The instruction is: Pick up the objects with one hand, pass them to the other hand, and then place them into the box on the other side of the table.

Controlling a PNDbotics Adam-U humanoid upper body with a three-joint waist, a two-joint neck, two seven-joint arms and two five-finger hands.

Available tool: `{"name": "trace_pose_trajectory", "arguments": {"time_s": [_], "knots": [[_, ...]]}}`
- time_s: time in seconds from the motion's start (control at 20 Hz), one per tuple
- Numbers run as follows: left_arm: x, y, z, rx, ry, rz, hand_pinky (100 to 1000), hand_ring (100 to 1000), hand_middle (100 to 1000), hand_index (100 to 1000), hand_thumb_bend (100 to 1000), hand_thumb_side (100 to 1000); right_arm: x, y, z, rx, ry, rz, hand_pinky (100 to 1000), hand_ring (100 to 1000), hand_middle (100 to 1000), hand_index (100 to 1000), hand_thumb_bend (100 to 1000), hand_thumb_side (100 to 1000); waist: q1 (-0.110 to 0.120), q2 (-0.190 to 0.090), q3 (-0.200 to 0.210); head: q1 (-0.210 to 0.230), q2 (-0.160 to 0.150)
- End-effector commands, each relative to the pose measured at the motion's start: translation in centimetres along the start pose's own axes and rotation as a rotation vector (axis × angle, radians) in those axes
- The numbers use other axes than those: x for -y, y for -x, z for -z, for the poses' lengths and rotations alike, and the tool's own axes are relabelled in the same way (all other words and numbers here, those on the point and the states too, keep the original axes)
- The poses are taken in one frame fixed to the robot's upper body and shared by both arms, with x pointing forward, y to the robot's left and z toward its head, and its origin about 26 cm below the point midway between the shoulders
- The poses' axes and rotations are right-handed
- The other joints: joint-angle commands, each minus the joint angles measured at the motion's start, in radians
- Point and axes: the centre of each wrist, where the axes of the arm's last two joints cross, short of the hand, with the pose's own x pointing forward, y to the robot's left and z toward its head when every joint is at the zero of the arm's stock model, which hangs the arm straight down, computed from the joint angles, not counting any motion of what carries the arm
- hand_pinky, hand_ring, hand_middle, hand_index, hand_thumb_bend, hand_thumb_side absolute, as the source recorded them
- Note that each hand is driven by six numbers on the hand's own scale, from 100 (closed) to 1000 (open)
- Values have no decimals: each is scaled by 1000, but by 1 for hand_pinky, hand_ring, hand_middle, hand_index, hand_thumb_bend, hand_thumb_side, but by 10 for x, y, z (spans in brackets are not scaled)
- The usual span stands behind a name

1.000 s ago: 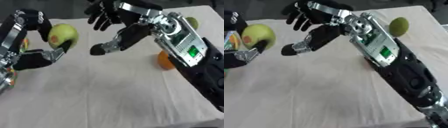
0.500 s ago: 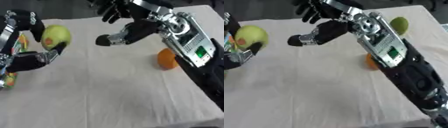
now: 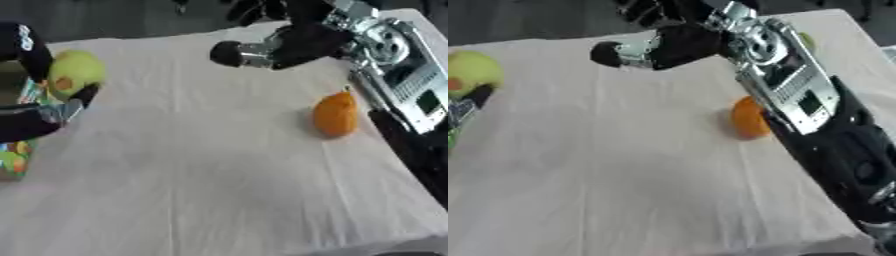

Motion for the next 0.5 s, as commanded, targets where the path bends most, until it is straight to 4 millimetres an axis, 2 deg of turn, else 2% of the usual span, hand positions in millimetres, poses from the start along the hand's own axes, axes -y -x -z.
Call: {"name": "trace_pose_trajectory", "arguments": {"time_s": [0.05, 0.3, 0.5], "knots": [[-31, 9, -1, -14, -61, 102, 366, 388, 394, 405, 450, 141, 18, -5, -6, 11, 102, -61, 758, 735, 730, 857, 665, 273, -1, -12, 1, 8, -18], [-59, 23, -10, -107, -93, 146, 368, 389, 395, 407, 447, 144, 34, 5, -16, -34, 214, -88, 757, 734, 729, 857, 668, 278, -2, -10, 2, 15, -24], [-78, 44, -20, -234, -129, 168, 367, 389, 395, 408, 451, 143, 47, 17, -26, -80, 309, -100, 757, 733, 729, 856, 668, 280, -2, -10, 2, 17, -27]]}}
